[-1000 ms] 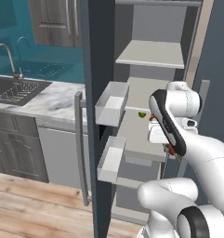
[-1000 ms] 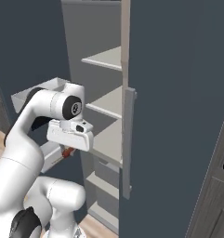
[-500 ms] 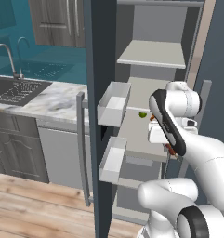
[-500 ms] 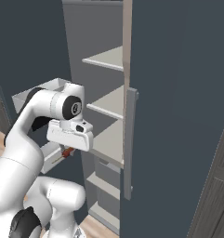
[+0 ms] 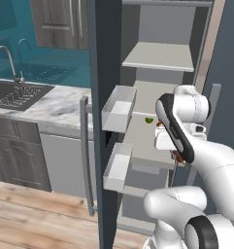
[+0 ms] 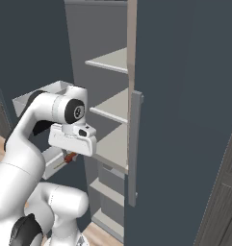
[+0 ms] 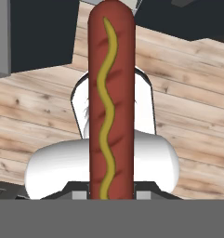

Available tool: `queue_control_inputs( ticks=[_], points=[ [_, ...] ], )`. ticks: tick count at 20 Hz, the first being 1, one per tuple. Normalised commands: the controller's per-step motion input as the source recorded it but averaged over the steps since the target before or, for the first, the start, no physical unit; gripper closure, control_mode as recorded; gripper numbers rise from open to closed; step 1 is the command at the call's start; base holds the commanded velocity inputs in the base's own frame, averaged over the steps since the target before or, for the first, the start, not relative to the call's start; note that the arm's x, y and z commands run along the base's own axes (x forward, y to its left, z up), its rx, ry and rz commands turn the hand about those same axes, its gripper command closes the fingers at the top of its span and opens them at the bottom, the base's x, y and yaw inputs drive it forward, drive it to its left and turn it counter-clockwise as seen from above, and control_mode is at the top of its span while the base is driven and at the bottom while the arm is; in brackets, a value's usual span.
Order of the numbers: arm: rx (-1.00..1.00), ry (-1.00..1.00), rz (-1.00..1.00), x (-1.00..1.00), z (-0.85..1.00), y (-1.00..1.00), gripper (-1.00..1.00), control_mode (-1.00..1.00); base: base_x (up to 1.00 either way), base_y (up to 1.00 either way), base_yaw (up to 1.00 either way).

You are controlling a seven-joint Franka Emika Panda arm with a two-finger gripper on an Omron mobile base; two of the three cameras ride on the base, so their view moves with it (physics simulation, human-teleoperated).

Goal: Store the hot dog in the freezer for long-term storage. Close the freezer door after placing the cooked food.

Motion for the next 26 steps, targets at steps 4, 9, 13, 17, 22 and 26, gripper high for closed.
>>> queue_control_inputs(
  ticks=[4,9,13,17,22,26],
  points=[
    [0.0,-0.26,-0.01,0.0,0.0,0.0,1.0,-1.0,0.0,0.0,0.0],
    [-0.07,-0.42,-0.07,0.07,0.06,0.0,1.0,-1.0,0.0,0.0,0.0],
    [-0.11,-0.45,-0.04,0.29,0.01,0.0,1.0,-1.0,0.0,0.0,0.0],
    [-0.17,-0.48,-0.05,0.22,0.02,0.0,1.0,-1.0,0.0,0.0,0.0],
    [-0.17,-0.34,-0.05,0.29,0.03,-0.08,1.0,-1.0,0.0,0.0,0.0],
    [-0.07,-0.12,-0.11,0.49,0.0,-0.19,1.0,-1.0,0.0,0.0,0.0]
  ],
)
